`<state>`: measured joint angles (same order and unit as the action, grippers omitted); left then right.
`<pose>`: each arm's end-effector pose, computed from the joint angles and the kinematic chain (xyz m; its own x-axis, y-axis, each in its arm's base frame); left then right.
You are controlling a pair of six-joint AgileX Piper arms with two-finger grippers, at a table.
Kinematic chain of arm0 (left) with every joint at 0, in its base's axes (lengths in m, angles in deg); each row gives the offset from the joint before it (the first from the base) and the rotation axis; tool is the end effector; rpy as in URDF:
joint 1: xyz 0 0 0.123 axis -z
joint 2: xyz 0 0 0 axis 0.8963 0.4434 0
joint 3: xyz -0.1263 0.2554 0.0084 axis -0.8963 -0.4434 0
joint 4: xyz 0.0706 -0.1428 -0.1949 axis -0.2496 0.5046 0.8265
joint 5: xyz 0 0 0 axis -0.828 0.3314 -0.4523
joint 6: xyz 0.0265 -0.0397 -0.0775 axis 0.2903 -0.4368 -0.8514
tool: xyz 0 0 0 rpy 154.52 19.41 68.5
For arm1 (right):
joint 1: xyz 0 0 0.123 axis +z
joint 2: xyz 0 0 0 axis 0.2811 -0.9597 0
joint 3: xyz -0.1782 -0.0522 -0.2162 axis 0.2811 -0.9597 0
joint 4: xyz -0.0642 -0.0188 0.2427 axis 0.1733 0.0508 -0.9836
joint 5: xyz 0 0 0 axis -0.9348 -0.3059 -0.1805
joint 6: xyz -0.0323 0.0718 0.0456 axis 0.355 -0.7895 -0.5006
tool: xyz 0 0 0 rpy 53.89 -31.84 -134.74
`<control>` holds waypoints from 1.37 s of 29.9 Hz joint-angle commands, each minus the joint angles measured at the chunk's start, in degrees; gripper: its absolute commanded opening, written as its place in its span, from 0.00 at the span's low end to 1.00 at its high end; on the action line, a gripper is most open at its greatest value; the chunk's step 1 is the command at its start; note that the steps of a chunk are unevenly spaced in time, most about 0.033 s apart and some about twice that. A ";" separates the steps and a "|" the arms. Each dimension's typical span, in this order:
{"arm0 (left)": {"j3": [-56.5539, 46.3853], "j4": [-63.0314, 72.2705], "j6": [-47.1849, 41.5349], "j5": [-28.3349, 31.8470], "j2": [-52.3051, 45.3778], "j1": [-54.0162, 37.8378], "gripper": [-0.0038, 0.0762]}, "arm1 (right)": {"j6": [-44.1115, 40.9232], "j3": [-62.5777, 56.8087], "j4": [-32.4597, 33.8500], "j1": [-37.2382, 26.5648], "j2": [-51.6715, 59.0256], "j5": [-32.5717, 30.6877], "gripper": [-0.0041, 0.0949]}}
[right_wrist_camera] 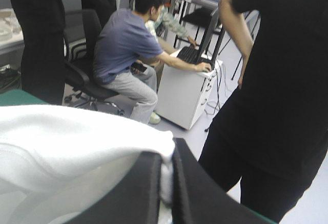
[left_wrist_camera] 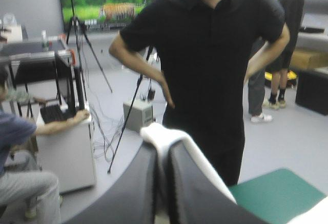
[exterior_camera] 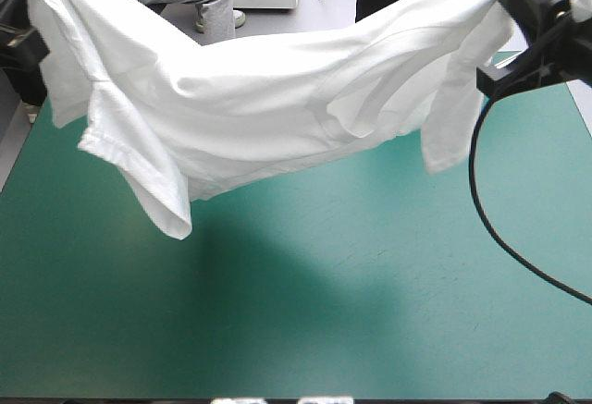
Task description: Fold the cloth
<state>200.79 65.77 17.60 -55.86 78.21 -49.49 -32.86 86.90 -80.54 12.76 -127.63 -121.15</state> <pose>0.1096 -0.0451 0.6533 0.1336 0.0120 -0.9910 0.4139 0.9079 0.0668 0.1277 0.0587 0.6261 0.0409 -0.1975 -0.9795 -0.3787 0.9041 -0.1981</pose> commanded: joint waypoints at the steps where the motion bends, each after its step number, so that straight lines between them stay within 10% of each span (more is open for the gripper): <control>1: 5.90 3.12 0.69 6.45 -1.03 0.09 0.03 | 0.72 4.76 1.05 -0.47 1.12 5.24 0.02; 9: 3.85 2.77 2.56 1.77 -2.54 0.94 0.03 | 0.57 5.56 1.97 -0.47 1.12 1.08 0.02; 20: -33.78 -17.94 -4.87 0.03 -7.49 11.83 0.03 | -7.56 -22.54 9.24 -0.37 7.42 -3.42 0.02; 28: -49.30 -17.93 -15.34 9.91 5.20 5.59 0.03 | -16.14 -43.94 9.24 -0.57 -0.22 10.83 0.02; 41: -40.75 -18.27 -14.81 19.92 26.83 1.42 0.03 | -13.45 -36.81 -3.35 -15.91 -25.12 21.15 0.02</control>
<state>156.41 48.85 3.39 -40.28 104.67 -47.81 -48.67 45.56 -81.69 -0.73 -151.39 -103.46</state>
